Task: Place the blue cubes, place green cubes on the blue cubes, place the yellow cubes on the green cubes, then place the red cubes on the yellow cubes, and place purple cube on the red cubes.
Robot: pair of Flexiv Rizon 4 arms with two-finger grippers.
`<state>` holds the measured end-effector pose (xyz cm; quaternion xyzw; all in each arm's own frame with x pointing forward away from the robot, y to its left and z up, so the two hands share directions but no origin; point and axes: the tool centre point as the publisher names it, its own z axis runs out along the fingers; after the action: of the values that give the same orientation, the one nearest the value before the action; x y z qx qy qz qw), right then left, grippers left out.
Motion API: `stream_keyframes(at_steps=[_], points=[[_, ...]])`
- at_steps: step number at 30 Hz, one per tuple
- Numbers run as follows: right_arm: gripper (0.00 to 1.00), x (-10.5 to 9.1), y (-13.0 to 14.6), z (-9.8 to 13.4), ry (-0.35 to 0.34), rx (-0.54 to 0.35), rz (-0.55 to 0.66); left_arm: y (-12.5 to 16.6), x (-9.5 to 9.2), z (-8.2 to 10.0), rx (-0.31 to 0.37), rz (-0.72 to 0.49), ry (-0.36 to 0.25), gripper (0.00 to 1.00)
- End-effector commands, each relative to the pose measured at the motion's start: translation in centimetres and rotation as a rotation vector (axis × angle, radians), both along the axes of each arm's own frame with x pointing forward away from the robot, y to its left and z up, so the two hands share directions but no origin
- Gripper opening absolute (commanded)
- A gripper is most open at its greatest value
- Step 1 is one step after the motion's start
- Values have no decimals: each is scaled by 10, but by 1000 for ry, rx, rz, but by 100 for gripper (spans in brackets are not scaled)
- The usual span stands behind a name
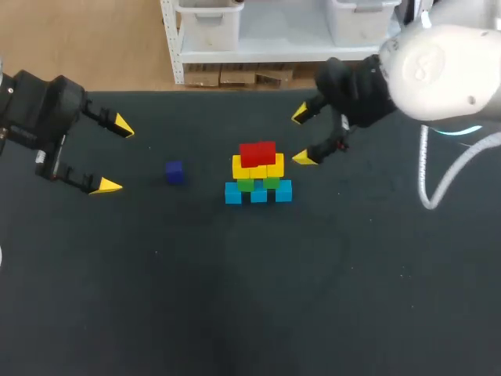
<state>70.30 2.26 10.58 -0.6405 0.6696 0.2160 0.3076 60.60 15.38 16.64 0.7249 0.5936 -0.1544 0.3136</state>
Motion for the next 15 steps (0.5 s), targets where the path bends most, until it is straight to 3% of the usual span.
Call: stream_keyframes(at_steps=[1,8,15], points=[[100,-17,-25,3,-18,30,-30,1,0,-1,-5,-2,-4,100],[100,-25,-52,-4,-1,115,-82,1,0,-1,-5,-2,-4,100],[100,-28,-59,-6,1,126,-93,1,0,-1,-5,-2,-4,100]])
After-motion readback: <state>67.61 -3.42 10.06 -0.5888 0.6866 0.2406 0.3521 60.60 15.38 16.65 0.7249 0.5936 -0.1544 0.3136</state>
